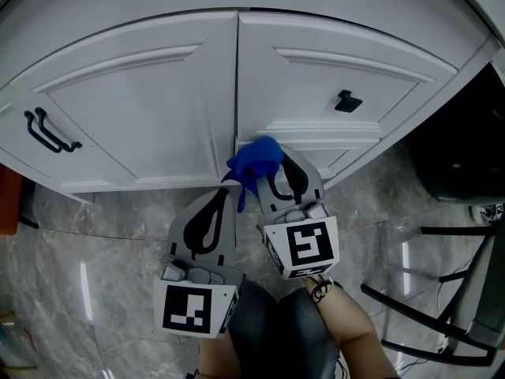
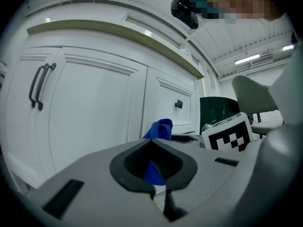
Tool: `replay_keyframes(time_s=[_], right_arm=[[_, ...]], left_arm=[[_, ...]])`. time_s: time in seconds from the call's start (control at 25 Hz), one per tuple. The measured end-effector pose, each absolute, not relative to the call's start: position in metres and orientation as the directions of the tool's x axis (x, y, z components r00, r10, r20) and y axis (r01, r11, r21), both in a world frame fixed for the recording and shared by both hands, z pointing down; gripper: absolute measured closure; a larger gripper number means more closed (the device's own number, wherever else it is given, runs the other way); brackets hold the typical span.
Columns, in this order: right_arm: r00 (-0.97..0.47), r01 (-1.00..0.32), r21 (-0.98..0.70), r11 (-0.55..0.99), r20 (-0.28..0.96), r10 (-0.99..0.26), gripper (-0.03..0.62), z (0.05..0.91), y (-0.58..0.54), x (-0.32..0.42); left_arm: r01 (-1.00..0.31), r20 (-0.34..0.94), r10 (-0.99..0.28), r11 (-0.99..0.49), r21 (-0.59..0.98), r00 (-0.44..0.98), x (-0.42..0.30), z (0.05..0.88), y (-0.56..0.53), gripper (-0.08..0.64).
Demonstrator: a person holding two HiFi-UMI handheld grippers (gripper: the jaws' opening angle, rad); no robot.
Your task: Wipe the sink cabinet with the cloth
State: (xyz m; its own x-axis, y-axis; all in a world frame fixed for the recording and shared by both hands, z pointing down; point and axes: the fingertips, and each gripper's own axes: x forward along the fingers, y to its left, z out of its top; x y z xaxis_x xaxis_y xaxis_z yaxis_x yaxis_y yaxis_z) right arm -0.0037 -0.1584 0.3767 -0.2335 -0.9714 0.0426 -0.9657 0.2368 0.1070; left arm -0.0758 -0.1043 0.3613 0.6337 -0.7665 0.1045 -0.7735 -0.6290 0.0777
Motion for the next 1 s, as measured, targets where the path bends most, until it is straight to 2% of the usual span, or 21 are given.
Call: replay_keyframes(time_s=[0.44, 1.0], right_arm=[[-0.265, -0.934, 0.229, 0.274, 0.072, -0.962, 0.476, 0.386, -0.167, -0.029], [-0.26, -0.932, 0.245, 0.269, 0.069, -0.963, 0.477, 0.384, -0.166, -0.022]], left_arm=[[-0.748, 0.107, -0.74, -0.658, 0.088, 0.664, -0.072, 0.362, -0.098, 0.557], [-0.731, 0.103, -0.723, -0.676, 0.094, 0.683, -0.068, 0.359, -0.091, 0.557]])
